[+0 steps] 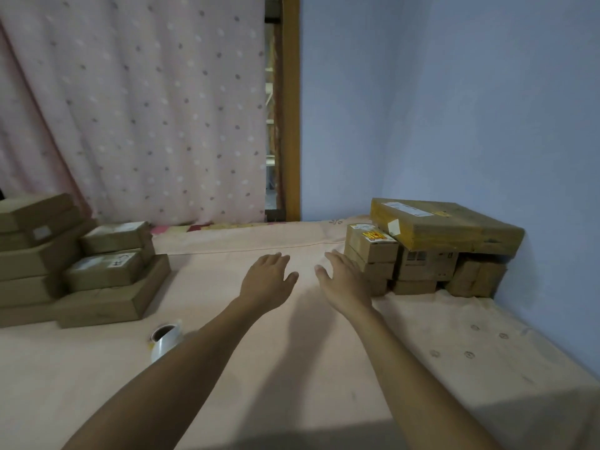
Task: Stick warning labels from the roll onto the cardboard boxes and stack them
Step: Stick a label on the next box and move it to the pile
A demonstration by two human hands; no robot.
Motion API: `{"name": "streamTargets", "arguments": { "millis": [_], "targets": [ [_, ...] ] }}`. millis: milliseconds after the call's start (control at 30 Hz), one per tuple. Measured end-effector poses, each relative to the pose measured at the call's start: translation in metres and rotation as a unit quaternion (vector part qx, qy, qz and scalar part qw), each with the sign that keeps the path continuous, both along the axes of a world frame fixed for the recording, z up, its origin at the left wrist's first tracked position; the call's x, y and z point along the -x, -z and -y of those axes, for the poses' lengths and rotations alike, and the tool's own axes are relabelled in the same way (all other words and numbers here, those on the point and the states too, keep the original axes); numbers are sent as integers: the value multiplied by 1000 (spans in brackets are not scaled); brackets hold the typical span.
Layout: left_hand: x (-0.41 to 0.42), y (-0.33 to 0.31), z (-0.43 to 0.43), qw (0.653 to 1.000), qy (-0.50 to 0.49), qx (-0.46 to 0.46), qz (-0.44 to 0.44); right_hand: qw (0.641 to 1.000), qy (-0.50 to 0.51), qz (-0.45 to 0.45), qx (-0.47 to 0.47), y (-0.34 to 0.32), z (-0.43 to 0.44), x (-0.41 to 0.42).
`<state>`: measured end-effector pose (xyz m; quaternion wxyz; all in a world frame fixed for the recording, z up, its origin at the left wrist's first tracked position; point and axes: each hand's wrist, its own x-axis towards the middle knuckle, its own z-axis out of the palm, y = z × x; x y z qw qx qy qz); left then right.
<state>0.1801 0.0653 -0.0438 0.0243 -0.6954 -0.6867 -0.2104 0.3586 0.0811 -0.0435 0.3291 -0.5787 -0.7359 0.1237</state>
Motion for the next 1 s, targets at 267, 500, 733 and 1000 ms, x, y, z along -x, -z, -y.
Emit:
{"name": "streamTargets", "arguments": {
  "millis": [267,500,733,1000],
  "targets": [
    [136,-12,65,990,-105,16,-91,985,-117,129,-4,-17,26,121],
    [256,-33,113,976,-198,23,-89,964,-199,176,-11,-26,37,237],
    [336,-44,109,965,-246,10,-90,953,-251,168,-7,-44,22,331],
    [376,-42,43,975,-215,6,-54,962,-254,64,82,-53,-21,388]
  ]
}}
